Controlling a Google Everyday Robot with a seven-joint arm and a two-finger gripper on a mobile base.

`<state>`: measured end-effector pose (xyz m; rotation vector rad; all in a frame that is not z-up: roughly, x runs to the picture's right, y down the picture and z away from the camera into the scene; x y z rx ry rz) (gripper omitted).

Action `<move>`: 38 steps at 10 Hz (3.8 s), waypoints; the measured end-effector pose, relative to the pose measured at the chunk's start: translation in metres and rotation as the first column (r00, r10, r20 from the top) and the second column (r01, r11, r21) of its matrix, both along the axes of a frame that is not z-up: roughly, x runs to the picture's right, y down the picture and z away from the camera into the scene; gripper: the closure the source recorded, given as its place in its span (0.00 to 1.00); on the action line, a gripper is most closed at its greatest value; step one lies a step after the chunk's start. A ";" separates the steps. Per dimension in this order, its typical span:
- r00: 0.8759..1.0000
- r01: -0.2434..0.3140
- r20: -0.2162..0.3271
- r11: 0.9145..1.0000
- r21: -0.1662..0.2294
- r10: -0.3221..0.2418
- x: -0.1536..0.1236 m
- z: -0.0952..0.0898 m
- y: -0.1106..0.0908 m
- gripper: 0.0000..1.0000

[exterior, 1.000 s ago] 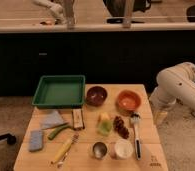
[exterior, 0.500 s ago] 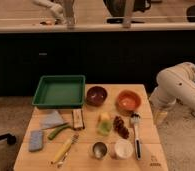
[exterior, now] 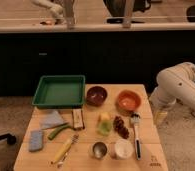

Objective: Place brush in table surface

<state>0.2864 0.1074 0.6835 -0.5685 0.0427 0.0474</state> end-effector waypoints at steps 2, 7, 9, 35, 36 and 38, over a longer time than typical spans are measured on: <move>1.000 0.000 0.000 1.000 0.000 0.000 0.000 0.000 0.000 0.20; 1.000 0.000 0.000 1.000 0.000 0.000 0.000 0.000 0.000 0.20; 1.000 0.000 0.000 1.000 0.000 0.000 0.000 0.000 0.000 0.20; 0.886 -0.399 -0.255 0.917 0.006 0.387 0.005 0.024 0.025 0.20; 0.852 -0.446 -0.294 0.895 0.022 0.433 0.003 0.023 0.025 0.20; 0.779 -0.532 -0.360 0.845 0.054 0.514 0.001 0.023 0.027 0.20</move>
